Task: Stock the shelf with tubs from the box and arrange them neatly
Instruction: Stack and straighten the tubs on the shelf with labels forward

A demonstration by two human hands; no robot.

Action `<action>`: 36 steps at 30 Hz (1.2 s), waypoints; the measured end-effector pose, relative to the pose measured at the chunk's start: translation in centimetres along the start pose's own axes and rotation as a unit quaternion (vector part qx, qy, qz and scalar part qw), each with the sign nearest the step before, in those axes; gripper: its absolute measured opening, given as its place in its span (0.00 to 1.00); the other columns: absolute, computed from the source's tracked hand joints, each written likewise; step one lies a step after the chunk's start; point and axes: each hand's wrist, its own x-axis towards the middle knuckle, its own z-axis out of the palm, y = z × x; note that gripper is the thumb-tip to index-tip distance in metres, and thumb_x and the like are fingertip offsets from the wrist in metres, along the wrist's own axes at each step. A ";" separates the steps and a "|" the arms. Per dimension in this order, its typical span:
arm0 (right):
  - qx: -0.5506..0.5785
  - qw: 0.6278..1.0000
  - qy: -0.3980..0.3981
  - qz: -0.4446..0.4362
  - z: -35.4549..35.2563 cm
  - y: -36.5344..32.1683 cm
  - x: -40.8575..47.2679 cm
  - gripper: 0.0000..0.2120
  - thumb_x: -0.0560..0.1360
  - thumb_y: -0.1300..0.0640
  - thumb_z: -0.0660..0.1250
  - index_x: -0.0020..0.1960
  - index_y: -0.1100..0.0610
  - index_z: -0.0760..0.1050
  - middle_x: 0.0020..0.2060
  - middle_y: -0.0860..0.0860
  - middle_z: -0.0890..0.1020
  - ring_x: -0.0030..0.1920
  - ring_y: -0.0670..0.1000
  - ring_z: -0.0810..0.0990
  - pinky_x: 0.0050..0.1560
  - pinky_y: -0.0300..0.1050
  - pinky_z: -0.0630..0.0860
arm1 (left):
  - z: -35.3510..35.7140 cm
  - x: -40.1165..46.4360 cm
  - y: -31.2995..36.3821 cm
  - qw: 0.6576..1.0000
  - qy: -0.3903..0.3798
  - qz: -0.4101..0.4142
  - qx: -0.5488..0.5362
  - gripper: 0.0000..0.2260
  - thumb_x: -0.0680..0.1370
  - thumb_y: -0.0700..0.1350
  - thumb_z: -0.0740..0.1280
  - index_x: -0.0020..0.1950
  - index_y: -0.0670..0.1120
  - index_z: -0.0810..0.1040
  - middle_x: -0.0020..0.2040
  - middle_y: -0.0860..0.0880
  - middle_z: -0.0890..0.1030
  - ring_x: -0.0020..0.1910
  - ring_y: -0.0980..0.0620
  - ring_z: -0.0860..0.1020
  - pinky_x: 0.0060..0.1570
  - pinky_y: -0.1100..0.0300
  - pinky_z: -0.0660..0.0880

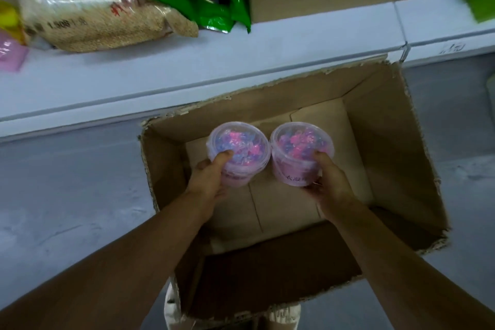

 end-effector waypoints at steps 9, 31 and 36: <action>-0.007 0.994 -0.030 -0.102 0.9 -12.4 -15.3 0.19 0.75 0.52 0.65 0.65 0.54 0.72 0.55 0.54 0.81 0.52 0.51 0.81 0.43 0.42 0.79 | -3.2 -16.3 8.6 0.993 0.001 0.102 -0.065 0.18 0.74 0.55 0.68 0.61 0.54 0.71 0.61 0.49 0.77 0.57 0.47 0.76 0.50 0.52 0.74; 0.015 0.944 -0.191 -0.269 6.0 -38.5 -54.9 0.16 0.74 0.54 0.66 0.61 0.55 0.73 0.56 0.55 0.81 0.54 0.54 0.81 0.45 0.45 0.79 | -13.7 -62.2 25.6 0.925 -0.009 0.305 -0.227 0.08 0.78 0.49 0.63 0.54 0.47 0.74 0.40 0.47 0.78 0.40 0.50 0.77 0.45 0.57 0.75; 0.004 0.917 -0.250 -0.311 8.5 -42.6 -62.0 0.16 0.74 0.52 0.66 0.60 0.54 0.73 0.54 0.54 0.81 0.55 0.55 0.80 0.48 0.48 0.78 | -17.2 -69.5 28.0 0.905 -0.020 0.338 -0.257 0.15 0.77 0.51 0.63 0.61 0.47 0.72 0.56 0.39 0.80 0.53 0.44 0.80 0.52 0.55 0.74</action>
